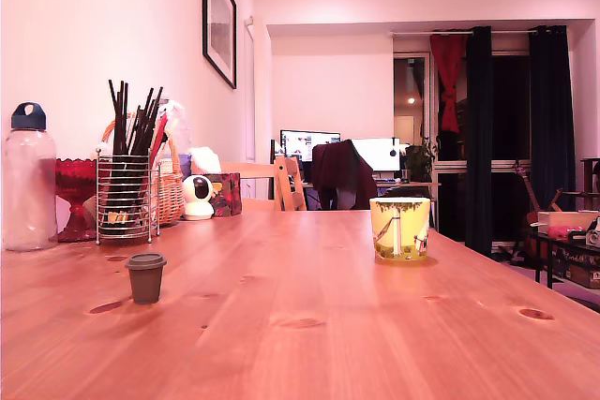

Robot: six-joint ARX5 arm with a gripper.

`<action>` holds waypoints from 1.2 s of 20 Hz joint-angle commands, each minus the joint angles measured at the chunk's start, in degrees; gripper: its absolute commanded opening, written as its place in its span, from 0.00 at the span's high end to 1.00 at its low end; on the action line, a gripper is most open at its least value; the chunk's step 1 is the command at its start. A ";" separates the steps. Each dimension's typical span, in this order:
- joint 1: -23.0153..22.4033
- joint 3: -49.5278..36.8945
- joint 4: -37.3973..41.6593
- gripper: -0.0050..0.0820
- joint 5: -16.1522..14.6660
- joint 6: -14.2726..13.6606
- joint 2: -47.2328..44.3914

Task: Pick the coffee capsule and then drop it inside the coffee cup in front of you

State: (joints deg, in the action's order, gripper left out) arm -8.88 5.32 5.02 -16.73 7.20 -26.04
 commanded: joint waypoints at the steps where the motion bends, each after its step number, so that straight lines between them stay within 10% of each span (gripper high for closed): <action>1: -1.36 0.42 1.95 0.96 0.31 -1.84 -3.85; 3: -2.67 0.42 4.66 0.86 0.28 -4.66 -8.35; 7: -3.76 0.42 11.17 0.18 0.22 -6.58 -17.03; 24: -3.93 0.42 45.94 0.16 -0.85 -7.69 -51.78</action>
State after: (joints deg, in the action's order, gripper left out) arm -12.67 5.89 49.30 -17.34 -0.23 -76.18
